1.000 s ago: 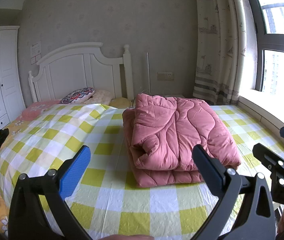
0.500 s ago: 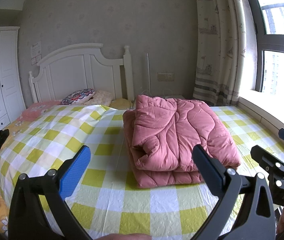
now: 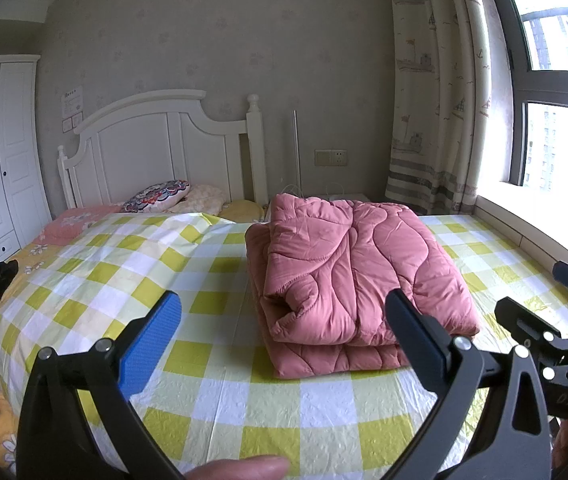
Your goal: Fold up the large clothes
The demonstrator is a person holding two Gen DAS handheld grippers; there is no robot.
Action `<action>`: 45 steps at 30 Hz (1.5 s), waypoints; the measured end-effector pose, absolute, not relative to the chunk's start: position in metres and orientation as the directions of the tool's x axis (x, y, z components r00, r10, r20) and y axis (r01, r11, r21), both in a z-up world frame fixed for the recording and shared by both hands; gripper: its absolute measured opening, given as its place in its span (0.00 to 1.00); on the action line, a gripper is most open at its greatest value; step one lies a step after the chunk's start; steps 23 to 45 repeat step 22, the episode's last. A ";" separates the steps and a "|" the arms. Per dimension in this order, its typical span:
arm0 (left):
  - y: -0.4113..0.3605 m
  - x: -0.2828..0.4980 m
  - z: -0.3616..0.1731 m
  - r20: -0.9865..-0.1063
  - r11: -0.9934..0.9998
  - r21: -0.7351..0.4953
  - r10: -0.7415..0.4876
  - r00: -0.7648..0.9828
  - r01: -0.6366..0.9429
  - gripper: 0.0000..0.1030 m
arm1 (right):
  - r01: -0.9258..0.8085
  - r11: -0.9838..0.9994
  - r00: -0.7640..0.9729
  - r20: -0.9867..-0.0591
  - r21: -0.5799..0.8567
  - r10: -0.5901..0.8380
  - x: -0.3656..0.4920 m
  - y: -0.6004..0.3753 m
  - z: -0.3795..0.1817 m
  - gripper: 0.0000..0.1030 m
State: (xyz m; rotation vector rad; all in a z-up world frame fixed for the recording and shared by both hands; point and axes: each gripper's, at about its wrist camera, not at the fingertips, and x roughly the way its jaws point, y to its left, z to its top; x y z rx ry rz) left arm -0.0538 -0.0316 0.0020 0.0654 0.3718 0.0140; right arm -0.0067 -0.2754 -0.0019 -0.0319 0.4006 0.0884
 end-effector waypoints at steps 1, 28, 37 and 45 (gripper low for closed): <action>-0.031 -0.054 0.002 -0.362 0.998 0.066 0.026 0.932 -0.002 0.98 | -0.093 0.996 0.917 -0.391 -0.013 0.080 -0.006 -0.275 -0.002 0.96; 0.022 0.009 -0.014 -0.509 0.998 0.025 -0.039 0.860 0.061 0.98 | -0.010 0.999 0.882 -0.472 -0.033 -0.007 0.028 -0.335 -0.006 0.96; 0.022 0.009 -0.014 -0.509 0.998 0.025 -0.039 0.860 0.061 0.98 | -0.010 0.999 0.882 -0.472 -0.033 -0.007 0.028 -0.335 -0.006 0.96; 0.022 0.009 -0.014 -0.509 0.998 0.025 -0.039 0.860 0.061 0.98 | -0.010 0.999 0.882 -0.472 -0.033 -0.007 0.028 -0.335 -0.006 0.96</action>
